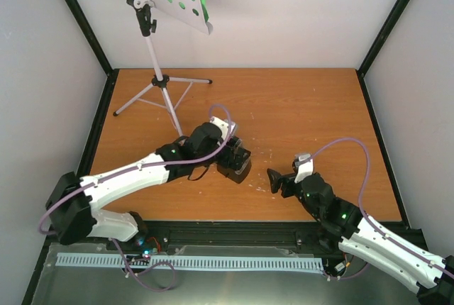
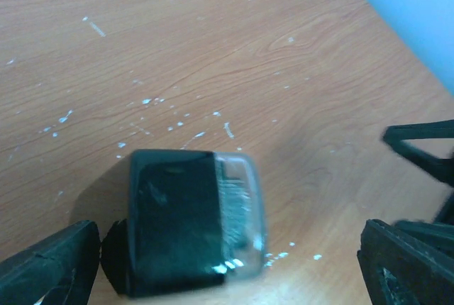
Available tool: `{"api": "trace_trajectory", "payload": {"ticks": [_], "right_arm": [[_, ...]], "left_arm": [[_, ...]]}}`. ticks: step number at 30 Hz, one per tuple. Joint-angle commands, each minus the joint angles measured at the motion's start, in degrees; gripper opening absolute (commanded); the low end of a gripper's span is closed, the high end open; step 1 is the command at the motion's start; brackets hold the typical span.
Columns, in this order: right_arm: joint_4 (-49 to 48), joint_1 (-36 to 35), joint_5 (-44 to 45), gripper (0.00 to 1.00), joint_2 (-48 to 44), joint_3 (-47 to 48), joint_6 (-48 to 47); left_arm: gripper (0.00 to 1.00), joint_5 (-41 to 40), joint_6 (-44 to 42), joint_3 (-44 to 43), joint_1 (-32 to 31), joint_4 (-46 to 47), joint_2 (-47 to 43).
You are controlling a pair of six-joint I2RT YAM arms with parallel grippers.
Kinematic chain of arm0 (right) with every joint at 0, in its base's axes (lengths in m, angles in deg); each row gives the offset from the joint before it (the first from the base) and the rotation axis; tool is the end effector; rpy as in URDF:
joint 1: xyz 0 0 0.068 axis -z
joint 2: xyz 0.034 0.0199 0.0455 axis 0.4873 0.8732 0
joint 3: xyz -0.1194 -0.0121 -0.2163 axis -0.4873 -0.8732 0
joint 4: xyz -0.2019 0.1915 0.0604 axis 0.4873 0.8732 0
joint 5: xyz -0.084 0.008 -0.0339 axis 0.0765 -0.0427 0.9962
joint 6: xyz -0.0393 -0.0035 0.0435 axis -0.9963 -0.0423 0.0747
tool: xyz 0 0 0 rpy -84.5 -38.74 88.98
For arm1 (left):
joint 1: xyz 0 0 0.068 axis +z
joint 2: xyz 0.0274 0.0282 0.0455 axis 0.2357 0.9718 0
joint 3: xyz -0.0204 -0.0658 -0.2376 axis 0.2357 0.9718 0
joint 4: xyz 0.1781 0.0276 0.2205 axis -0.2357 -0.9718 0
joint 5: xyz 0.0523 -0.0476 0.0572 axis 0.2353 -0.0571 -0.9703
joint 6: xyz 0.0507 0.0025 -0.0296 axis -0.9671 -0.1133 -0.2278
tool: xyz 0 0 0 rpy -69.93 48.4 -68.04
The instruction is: Pack up the instrument practice props
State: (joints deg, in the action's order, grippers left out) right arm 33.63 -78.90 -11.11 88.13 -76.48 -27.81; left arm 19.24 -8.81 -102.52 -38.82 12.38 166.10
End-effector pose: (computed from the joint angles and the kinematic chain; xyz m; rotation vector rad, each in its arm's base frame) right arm 0.1284 0.1288 0.1732 -0.1779 1.9782 0.5168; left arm 0.2023 -0.2627 0.2236 0.5228 2.2643 -0.7231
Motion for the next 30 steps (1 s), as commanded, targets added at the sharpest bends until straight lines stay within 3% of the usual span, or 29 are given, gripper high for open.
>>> {"api": "trace_trajectory", "payload": {"ticks": [1,4,8,10,14,18,26,30], "right_arm": [[2.67,0.45,-2.92,1.0,-0.16,1.46,0.77],[2.5,0.43,-3.98,1.0,1.91,1.28,0.97],[0.75,0.19,-7.14,1.0,10.79,2.11,0.71],[-3.52,-1.63,-7.82,1.0,14.85,1.6,1.94],[-17.07,-9.34,-2.89,1.0,22.05,-0.58,4.74],[-29.71,-12.22,-1.61,1.0,32.99,-0.8,4.25],[-42.01,-12.04,1.62,1.0,48.42,0.63,3.88],[-43.98,-10.82,-1.16,1.0,54.59,3.31,2.6]], "left_arm": [[1.0,4.07,0.18,0.07,-0.71,1.16,-7.88],[0.99,5.36,-3.54,-0.76,2.35,-1.69,-12.37],[0.99,16.54,-9.39,-1.63,17.03,-5.34,-14.48],[0.99,18.72,-13.6,-0.53,20.66,-3.2,-15.78],[0.99,17.29,-21.13,6.68,21.93,10.84,-20.34],[0.99,12.37,-22.87,4.97,23.4,7.59,-21.61],[0.99,9.75,-23.81,9.17,23.35,9.07,-26.48],[0.99,10.17,-23.67,8.74,23.35,8.41,-25.98]]}}
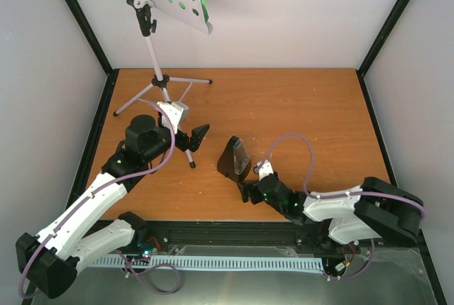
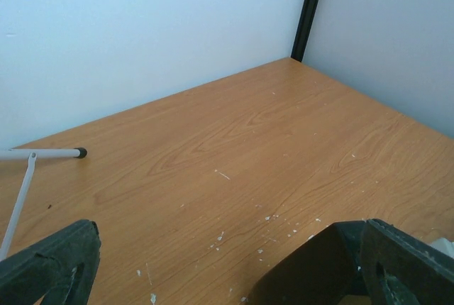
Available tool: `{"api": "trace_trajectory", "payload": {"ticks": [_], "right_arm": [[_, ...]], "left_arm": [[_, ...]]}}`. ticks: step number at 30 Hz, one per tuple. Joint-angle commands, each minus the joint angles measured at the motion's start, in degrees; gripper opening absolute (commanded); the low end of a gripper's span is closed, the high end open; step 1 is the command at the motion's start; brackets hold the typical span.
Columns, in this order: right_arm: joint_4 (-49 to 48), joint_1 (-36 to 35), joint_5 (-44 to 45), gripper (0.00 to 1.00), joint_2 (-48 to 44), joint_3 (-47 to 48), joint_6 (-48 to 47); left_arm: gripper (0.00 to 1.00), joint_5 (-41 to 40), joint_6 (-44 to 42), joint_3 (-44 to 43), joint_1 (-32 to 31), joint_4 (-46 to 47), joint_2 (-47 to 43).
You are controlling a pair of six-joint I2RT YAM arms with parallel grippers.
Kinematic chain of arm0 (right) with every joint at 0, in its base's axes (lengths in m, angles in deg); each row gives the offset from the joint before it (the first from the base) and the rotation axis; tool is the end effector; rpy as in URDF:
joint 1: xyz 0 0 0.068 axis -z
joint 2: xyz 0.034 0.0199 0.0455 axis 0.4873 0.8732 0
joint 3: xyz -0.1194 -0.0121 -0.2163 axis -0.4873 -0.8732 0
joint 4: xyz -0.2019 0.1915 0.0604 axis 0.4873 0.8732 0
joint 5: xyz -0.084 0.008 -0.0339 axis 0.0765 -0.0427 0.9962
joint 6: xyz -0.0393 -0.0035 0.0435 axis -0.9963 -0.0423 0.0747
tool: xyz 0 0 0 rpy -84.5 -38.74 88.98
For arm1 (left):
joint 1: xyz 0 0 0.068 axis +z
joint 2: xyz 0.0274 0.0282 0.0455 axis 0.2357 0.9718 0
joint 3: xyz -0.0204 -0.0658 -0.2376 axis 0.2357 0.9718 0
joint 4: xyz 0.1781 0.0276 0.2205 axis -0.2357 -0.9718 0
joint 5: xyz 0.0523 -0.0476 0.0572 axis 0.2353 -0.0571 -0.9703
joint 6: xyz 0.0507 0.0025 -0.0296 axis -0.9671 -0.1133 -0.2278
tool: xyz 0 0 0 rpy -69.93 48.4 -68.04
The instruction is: Pack up the instrument practice props
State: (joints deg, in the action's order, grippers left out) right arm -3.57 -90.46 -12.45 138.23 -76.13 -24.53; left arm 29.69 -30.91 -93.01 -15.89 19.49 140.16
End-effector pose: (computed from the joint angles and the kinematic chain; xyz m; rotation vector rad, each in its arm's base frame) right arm 0.1228 0.1955 0.0715 -0.4261 2.1666 0.5396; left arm 0.2215 -0.1339 0.2991 0.5272 1.7658 -0.5710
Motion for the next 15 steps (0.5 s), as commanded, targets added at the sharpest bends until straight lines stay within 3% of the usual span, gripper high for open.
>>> {"api": "trace_trajectory", "payload": {"ticks": [1,7,11,15], "right_arm": [[-6.83,0.88,-0.47,1.0,6.2,4.02,-1.12],[-6.49,3.46,-0.97,1.0,13.27,6.99,-2.12],[-2.34,8.32,0.83,1.0,10.49,5.47,0.36],[1.45,18.2,-2.66,1.0,5.89,3.23,1.48]], "left_arm": [[1.0,-0.07,-1.51,-0.59,0.44,1.34,-0.1],[0.99,0.59,-1.8,-0.47,0.43,1.34,-0.04],[0.99,0.7,-2.06,-0.22,0.43,1.42,-0.06],[0.99,7.15,-3.09,0.04,0.43,2.29,0.47]]}}
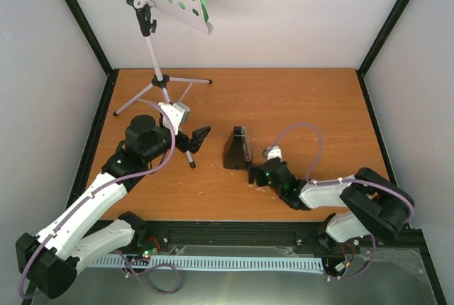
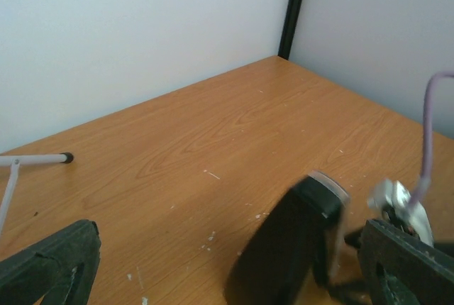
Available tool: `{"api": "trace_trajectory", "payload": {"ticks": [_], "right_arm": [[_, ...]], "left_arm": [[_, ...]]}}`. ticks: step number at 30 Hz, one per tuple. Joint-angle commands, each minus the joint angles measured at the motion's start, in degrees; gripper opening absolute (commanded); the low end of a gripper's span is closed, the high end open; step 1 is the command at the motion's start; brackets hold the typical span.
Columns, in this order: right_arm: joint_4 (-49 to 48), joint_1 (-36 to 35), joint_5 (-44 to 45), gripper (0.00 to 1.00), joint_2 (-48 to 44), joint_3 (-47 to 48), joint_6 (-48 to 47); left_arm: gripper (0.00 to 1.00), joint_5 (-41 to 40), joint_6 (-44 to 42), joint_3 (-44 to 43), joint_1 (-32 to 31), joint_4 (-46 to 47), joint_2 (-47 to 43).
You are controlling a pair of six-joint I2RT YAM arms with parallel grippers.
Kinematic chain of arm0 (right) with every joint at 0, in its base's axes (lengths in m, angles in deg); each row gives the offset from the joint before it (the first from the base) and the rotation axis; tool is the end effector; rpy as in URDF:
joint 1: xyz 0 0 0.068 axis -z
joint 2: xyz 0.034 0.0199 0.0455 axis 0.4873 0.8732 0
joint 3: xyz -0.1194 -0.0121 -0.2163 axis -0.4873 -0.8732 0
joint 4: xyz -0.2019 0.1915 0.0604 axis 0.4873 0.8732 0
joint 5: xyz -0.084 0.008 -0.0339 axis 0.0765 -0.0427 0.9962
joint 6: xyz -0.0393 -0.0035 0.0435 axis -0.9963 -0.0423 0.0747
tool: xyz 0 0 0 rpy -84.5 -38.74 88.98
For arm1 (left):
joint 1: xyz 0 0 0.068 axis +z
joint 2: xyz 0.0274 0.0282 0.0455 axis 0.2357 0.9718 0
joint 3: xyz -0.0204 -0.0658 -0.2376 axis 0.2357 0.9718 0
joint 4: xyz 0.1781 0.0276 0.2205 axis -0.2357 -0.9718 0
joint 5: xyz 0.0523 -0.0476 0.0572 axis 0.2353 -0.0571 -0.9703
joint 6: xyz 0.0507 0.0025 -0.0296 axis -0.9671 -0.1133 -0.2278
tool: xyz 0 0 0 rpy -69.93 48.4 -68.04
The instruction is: Pack up the instrument practice props
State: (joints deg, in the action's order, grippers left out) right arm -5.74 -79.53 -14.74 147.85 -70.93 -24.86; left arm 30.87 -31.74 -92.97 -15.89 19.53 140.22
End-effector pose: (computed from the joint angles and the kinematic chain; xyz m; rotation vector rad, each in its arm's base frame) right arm 0.1694 0.1855 0.0623 -0.2584 2.2231 0.4403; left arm 0.2211 -0.1347 0.2987 0.5545 1.7587 -0.5792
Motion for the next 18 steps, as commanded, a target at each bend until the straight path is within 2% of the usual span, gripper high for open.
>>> {"api": "trace_trajectory", "payload": {"ticks": [1,7,10,14,15,18], "right_arm": [[4.08,9.35,-2.1,1.0,-4.63,-2.05,1.2],[9.42,14.81,-7.63,1.0,-11.08,0.22,-2.91],[12.09,15.78,-9.6,1.0,-18.07,-0.22,-3.04],[14.57,16.44,-14.15,1.0,-27.02,-2.18,-3.01],[15.24,16.44,-15.16,1.0,-29.16,-2.67,-2.98],[16.97,16.68,-17.43,1.0,-35.75,-4.67,-2.43]], "left_arm": [[0.99,9.04,-2.68,0.17,0.43,2.68,0.74],[0.99,24.84,-1.87,-1.52,0.34,4.5,6.48],[1.0,28.1,-0.83,-5.28,0.34,3.85,13.71],[0.99,29.88,-2.63,-14.64,-0.33,-1.08,24.88],[1.0,33.35,-4.18,-16.24,-0.34,-1.41,27.62],[1.0,37.62,-5.53,-19.69,-0.41,1.33,34.44]]}}
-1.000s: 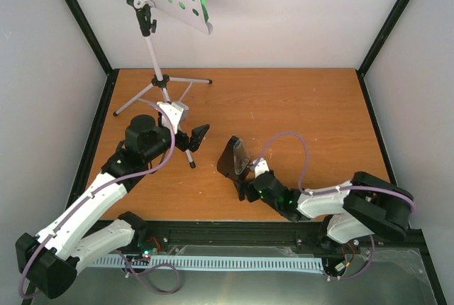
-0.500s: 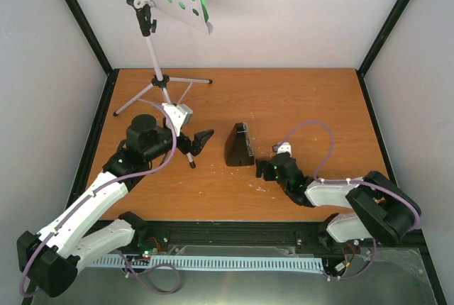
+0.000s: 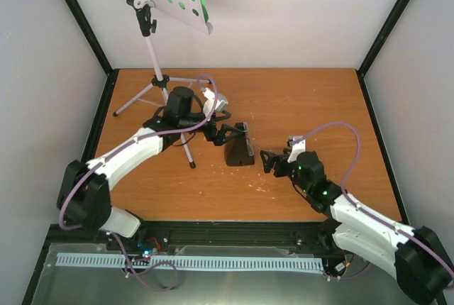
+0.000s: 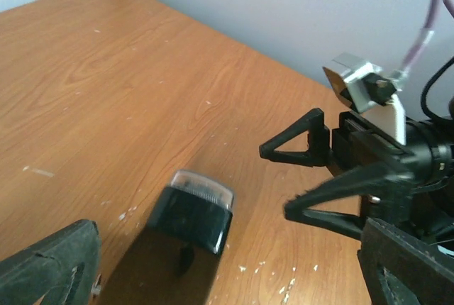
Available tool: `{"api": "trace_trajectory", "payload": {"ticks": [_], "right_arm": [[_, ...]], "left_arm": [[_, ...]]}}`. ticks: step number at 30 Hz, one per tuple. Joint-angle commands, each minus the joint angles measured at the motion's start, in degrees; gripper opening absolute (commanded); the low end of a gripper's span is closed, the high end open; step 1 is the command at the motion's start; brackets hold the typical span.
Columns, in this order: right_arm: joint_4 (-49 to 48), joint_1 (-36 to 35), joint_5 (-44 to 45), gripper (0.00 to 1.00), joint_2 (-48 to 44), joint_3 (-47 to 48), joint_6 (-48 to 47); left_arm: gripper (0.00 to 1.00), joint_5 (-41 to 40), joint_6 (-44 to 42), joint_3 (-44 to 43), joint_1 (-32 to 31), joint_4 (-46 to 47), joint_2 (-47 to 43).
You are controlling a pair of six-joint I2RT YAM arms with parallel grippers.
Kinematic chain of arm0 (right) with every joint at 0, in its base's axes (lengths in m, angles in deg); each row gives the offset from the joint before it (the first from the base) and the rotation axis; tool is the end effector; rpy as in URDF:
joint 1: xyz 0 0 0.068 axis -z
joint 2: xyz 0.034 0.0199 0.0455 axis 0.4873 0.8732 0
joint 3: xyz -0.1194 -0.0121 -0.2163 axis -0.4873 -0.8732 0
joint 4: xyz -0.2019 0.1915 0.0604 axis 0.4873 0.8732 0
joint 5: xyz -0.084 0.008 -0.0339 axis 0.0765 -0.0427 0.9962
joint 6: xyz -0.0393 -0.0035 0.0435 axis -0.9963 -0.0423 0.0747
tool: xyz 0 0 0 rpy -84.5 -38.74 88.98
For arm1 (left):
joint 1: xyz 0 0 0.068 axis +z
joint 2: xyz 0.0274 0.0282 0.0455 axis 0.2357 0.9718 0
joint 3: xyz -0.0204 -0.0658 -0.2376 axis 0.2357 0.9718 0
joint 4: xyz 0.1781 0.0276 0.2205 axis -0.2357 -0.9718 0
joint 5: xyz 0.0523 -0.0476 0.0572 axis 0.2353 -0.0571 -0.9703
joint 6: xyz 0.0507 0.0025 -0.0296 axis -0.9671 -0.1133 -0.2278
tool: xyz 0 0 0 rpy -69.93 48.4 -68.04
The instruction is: Pack up the instrument practice props
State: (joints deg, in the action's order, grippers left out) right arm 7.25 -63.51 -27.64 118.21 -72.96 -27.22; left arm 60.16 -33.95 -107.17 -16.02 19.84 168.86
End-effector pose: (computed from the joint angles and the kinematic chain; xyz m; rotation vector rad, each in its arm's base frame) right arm 0.1960 0.1306 0.1447 -0.0935 2.0306 0.6168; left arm 0.2866 -0.1950 0.2556 0.9441 1.8686 -1.0515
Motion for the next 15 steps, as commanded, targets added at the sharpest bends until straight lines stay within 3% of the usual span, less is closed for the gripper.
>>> {"api": "trace_trajectory", "payload": {"ticks": [1,9,15], "right_arm": [[4.55,0.68,-5.14,1.0,-8.16,-3.23,0.24],[10.43,0.8,-6.6,1.0,-20.66,-5.41,0.17],[11.92,0.8,-6.74,1.0,-23.37,-5.68,-0.09]], "left_arm": [[0.99,8.68,-3.75,-6.1,-0.24,1.89,7.47],[0.99,15.36,-8.59,-6.31,-2.14,4.61,15.39],[1.0,9.75,-11.74,-2.38,-5.75,2.54,16.3]]}}
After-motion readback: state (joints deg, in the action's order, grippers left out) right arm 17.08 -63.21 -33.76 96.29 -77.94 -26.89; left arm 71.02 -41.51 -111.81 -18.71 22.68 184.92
